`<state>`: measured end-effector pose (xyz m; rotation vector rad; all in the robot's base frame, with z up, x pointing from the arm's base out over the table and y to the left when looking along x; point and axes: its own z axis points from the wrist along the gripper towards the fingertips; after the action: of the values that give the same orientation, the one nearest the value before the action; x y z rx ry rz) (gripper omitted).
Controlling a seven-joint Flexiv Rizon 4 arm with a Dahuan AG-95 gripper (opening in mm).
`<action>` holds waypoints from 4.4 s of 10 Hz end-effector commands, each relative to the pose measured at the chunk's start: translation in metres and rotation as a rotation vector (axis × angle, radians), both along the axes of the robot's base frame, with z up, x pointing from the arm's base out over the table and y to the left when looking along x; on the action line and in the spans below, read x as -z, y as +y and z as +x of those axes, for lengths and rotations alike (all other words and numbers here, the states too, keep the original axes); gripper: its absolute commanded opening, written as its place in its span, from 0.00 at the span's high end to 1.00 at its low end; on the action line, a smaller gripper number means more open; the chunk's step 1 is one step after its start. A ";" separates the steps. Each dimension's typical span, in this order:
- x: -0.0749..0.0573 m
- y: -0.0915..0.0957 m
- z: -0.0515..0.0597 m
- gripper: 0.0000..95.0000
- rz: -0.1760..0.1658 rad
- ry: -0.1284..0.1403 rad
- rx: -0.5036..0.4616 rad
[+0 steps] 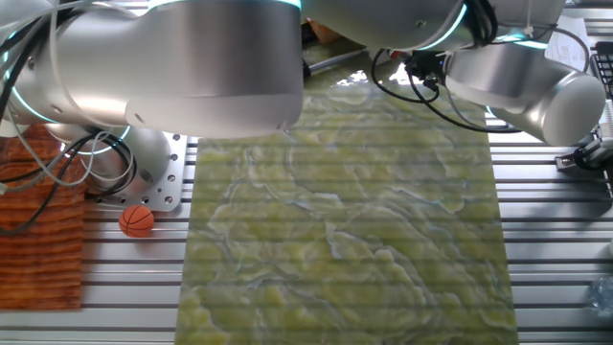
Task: Press the button horizontally
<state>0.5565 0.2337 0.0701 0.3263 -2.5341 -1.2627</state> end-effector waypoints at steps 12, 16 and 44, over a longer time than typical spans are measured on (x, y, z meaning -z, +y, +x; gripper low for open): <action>0.009 0.008 -0.004 0.40 -0.005 0.022 0.003; 0.010 0.008 -0.005 0.40 0.005 0.025 -0.002; -0.004 -0.014 0.017 0.40 -0.105 -0.008 -0.040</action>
<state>0.5711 0.2210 0.0745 0.3470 -2.5604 -1.1530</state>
